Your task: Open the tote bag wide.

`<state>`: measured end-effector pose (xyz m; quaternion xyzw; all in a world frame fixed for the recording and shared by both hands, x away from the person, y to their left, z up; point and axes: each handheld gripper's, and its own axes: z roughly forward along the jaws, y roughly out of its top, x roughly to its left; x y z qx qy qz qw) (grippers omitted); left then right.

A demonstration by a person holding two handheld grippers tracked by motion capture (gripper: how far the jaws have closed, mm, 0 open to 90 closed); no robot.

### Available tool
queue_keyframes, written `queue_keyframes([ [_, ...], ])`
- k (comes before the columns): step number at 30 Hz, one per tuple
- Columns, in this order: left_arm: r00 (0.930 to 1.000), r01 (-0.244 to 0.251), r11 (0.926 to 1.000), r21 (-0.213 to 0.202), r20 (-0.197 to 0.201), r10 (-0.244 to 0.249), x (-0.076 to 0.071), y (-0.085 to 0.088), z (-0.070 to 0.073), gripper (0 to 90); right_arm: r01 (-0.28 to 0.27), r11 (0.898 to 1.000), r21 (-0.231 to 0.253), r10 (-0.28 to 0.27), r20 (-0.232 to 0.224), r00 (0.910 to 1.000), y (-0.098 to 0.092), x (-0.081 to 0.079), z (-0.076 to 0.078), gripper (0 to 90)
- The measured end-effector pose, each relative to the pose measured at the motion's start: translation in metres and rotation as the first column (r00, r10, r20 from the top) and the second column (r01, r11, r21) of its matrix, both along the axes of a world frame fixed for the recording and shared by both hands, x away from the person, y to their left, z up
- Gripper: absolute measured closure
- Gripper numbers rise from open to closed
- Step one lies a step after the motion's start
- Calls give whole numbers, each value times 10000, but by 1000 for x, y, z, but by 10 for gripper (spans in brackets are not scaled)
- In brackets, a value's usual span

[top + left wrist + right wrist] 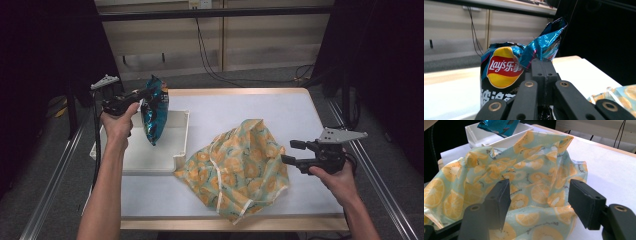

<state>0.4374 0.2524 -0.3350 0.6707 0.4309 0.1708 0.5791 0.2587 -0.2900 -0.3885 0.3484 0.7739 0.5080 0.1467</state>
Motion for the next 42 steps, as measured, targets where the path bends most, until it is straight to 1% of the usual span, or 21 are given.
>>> queue_keyframes([
  [2, 10000, 5, 10000, 71, 23, -5, 2, -3, -1, 900, 0, 10000, 5, 0, -13, 10000, -1, 0, 0, 341],
  [6, 10000, 51, 10000, 39, 49, -51, 4, -15, -7, 900, -2, 10000, 5, 2, -44, 10000, -1, 0, -1, 342],
  [7, 9997, 220, 9997, 146, 51, -221, 5, -18, -9, 900, -4, 10000, 2, 4, -54, 10000, -1, 1, -1, 341],
  [9, 9994, 344, 9992, 207, 49, -345, 7, -24, -10, 900, -6, 10000, -14, 5, -43, 10000, 0, 1, -1, 341],
  [11, 9989, 396, 9991, 172, 224, -400, 9, -29, -13, 900, -51, 10000, -19, 51, -28, 10000, 0, 1, -1, 341],
  [15, 9974, 671, 9974, 277, 239, -678, 11, -38, -18, 900, -15, 10000, 11, 15, -8, 10000, -2, 0, 0, 342],
  [20, 9967, 748, 9966, 346, 290, -758, 11, -41, -21, 900, -28, 10000, 25, 28, -2, 10000, -2, 0, 0, 342],
  [22, 9960, 813, 9964, 258, 355, -822, 12, -42, -24, 900, -25, 10000, 14, 25, 11, 10000, -2, 0, 0, 341],
  [23, 9968, 674, 9970, 386, 396, -689, 12, -43, -24, 900, -59, 10000, 29, 59, 34, 10000, -2, 0, 0, 342],
  [25, 9956, 816, 9961, 330, 427, -830, 14, -44, -26, 900, -41, 10000, 20, 41, 26, 10000, -2, 0, 0, 341],
  [27, 9955, 795, 9963, 339, 495, -811, 15, -46, -28, 900, -27, 10000, -10, 27, -15, 10000, -1, 0, 0, 341],
  [31, 9940, 926, 9931, 714, 515, -963, 17, -51, -35, 900, -28, 10000, -14, 27, -16, 10000, -2, 1, 0, 341],
  [32, 9934, 1017, 9927, 643, 469, -1048, 18, -51, -36, 900, -11, 10000, 6, 11, -26, 10000, -2, 1, 0, 342],
  [33, 9944, 904, 9934, 704, 493, -940, 17, -52, -37, 900, -24, 10000, 19, 24, -15, 10000, -3, 0, 0, 341],
  [34, 9945, 900, 9947, 503, 483, -924, 18, -53, -38, 900, -35, 10000, 10, 35, -4, 10000, -3, 0, 0, 341],
  [37, 9942, 922, 9931, 724, 484, -959, 19, -54, -39, 900, -17, 10000, 13, 17, -12, 10000, -3, 1, 0, 342],
  [38, 9929, 1042, 9923, 673, 503, -1077, 20, -54, -40, 900, -21, 10000, 14, 21, -11, 10000, -3, 1, 0, 342],
  [39, 9936, 1001, 9935, 538, 466, -1026, 21, -54, -42, 900, -41, 10000, -6, 41, -5, 10000, -3, 0, 0, 341],
  [40, 9936, 995, 9936, 536, 485, -1022, 22, -54, -42, 900, -54, 10000, 18, 54, -10, 10000, -2, 0, 0, 342],
  [41, 9934, 1034, 9929, 581, 436, -1060, 22, -54, -43, 900, -51, 10000, 16, 51, -9, 10000, -3, 0, 0, 341],
  [42, 9944, 960, 9923, 779, 372, -992, 23, -54, -42, 900, -45, 10000, 9, 45, -11, 10000, -3, 0, 0, 341],
])
